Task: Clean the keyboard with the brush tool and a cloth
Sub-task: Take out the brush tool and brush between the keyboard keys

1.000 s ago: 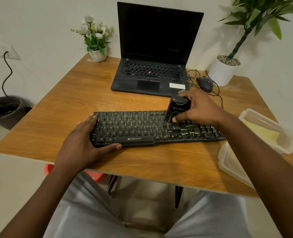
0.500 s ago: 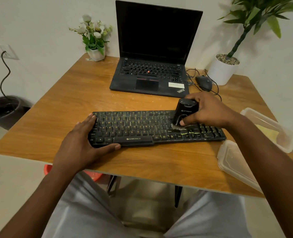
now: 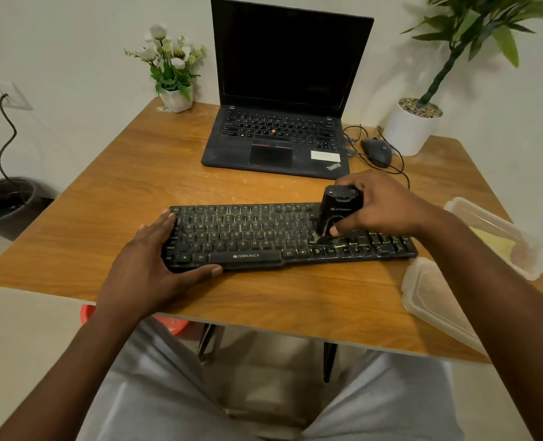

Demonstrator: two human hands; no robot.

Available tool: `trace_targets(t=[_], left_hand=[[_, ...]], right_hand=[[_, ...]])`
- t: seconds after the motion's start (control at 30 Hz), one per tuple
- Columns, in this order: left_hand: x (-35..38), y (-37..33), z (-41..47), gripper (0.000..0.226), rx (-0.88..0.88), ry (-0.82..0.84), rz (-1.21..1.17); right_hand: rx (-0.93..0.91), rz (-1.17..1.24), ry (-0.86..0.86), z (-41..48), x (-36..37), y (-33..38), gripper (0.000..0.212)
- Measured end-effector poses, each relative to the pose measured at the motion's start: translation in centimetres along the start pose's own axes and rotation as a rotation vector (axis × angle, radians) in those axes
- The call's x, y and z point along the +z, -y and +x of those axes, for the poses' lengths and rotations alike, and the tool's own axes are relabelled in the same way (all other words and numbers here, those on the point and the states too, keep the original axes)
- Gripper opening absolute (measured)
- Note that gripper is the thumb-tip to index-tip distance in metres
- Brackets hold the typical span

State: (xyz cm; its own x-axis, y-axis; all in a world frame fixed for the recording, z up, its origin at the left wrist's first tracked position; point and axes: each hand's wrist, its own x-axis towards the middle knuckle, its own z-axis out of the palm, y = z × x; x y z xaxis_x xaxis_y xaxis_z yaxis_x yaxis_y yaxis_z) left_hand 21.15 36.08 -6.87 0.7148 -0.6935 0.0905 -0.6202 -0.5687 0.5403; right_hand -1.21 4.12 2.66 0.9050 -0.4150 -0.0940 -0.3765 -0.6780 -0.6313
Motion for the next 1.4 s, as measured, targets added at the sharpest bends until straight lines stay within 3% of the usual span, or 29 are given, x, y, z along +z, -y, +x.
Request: trace_targets(t=[0.47,0.73,1.13,1.4], left_hand=[[0.1,0.0,-0.1,0.147,-0.001,-0.009,-0.022],[-0.2,-0.7,-0.2,0.135,0.025,-0.018,-0.018],[-0.2,-0.2,-0.2,0.147,0.003,0.005,-0.01],[-0.4,-0.6,-0.3,0.144,0.014,-0.001,-0.018]], right_hand=[[-0.071,0.076,-0.039,1.2,2.8,1.7,0.039],[0.005,-0.062,-0.021,-0.4,-0.4,0.3,0.037],[-0.061,0.045,-0.006,1.4,2.5,2.2,0.04],[0.021,-0.04,-0.035,-0.5,-0.2,0.3,0.038]])
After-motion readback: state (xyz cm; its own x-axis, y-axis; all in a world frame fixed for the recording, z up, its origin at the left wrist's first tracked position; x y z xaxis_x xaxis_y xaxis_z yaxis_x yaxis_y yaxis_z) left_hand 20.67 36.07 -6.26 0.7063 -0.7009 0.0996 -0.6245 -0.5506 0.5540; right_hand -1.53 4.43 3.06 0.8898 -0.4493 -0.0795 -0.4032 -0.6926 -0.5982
